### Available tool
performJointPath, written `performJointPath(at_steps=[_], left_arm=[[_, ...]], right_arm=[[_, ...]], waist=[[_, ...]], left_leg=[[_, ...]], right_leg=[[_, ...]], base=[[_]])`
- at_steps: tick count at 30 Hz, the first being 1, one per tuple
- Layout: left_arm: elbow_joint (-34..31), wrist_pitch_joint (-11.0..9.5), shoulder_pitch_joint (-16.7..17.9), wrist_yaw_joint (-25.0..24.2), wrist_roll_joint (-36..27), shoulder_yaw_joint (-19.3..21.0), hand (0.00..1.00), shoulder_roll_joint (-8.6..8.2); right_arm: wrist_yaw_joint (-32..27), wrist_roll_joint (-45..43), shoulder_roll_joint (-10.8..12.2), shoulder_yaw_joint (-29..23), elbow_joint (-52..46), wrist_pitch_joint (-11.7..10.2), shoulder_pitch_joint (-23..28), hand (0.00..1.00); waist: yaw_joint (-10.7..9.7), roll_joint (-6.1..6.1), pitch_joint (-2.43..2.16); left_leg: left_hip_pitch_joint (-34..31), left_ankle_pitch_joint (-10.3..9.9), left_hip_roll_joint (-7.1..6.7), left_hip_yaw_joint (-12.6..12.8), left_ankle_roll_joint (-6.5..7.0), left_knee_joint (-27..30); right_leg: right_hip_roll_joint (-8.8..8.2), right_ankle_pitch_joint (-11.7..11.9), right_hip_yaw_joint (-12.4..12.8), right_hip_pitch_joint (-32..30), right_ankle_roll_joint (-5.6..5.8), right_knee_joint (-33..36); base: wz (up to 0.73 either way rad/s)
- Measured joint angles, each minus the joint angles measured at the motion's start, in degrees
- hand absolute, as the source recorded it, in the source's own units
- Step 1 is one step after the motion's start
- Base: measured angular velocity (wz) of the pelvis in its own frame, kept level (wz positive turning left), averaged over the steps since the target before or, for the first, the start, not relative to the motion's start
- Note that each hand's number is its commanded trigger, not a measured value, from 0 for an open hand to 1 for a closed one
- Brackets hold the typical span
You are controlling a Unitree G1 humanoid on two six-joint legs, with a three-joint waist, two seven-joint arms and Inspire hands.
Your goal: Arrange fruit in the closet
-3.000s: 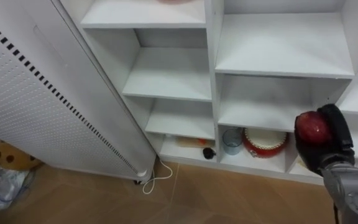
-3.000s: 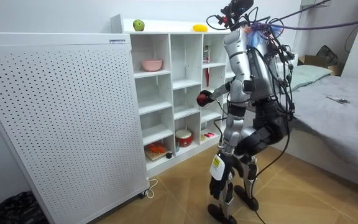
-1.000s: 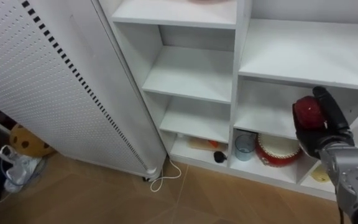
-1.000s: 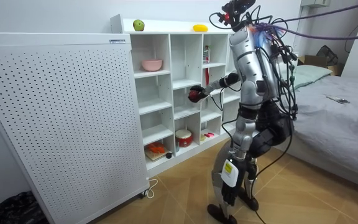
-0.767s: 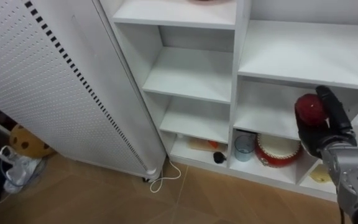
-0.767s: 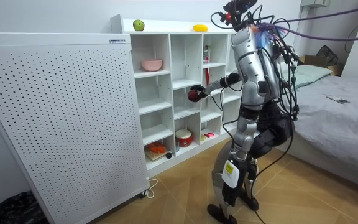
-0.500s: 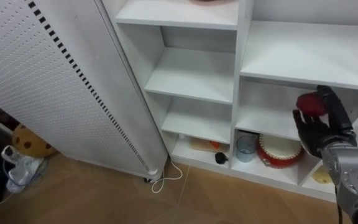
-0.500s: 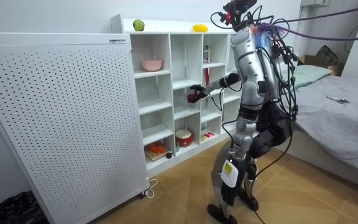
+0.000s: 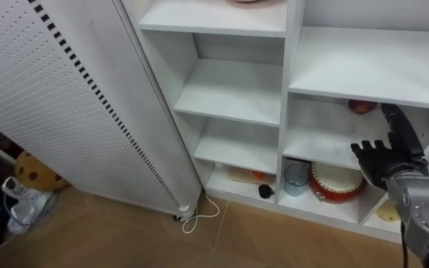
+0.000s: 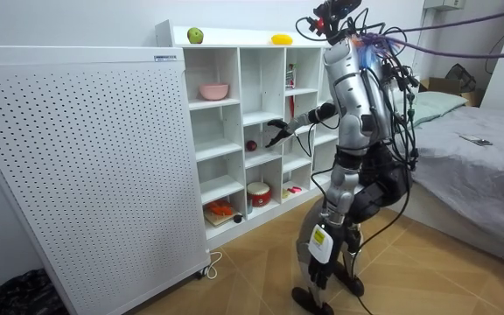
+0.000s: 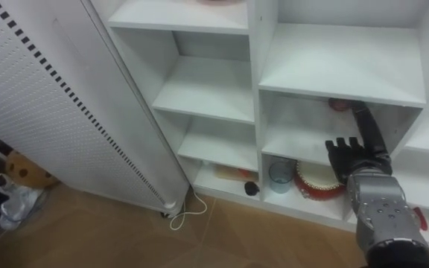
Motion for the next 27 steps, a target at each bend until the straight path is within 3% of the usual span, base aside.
performJointPath(at_steps=[9,13,18,20,27], left_arm=[[0.1,0.0,0.5,0.0,0.0,0.4,0.0,0.0],[0.6,0.1,1.1,-1.0,0.1,1.1,0.0,0.64],[0.9,0.3,1.5,-3.4,0.1,1.9,0.0,1.23],[1.1,0.0,1.6,-4.5,0.1,2.6,0.0,2.01],[6.3,-0.9,0.0,-5.8,0.2,10.5,0.0,2.33]], right_arm=[[1.2,0.5,0.0,-0.2,0.0,0.3,1.5,0.0],[4.9,0.0,-0.5,-0.2,1.4,0.6,4.4,0.0],[12.5,-2.5,-1.4,0.1,9.9,3.2,6.9,0.0],[16.0,-6.2,-2.4,1.0,13.2,4.3,10.5,0.0],[24.4,-22.8,-4.8,3.5,24.4,7.6,17.8,0.0]], waist=[[0.0,0.14,0.0],[0.0,0.34,0.06],[-0.2,0.18,0.18],[-0.8,0.11,0.22],[-3.3,-0.71,0.63]], left_leg=[[1.5,-0.2,-0.02,0.0,0.03,-0.3],[5.2,-0.2,-0.01,-0.5,-0.13,-3.2],[9.9,-0.2,-0.11,-0.8,-0.28,-5.3],[12.4,-0.1,0.05,-1.5,-0.48,-6.6],[17.8,-0.1,-0.05,-1.5,-0.8,-10.3]], right_leg=[[0.16,-0.4,-0.2,1.7,0.16,0.0],[0.12,-0.2,-1.7,5.9,0.36,-3.0],[1.06,-0.2,-1.9,10.9,0.83,-5.6],[1.42,-0.1,-3.2,14.3,0.98,-8.0],[2.35,0.3,-3.2,19.6,1.65,-12.0]], base=[[0.01],[0.07],[0.0],[0.08],[0.0]])
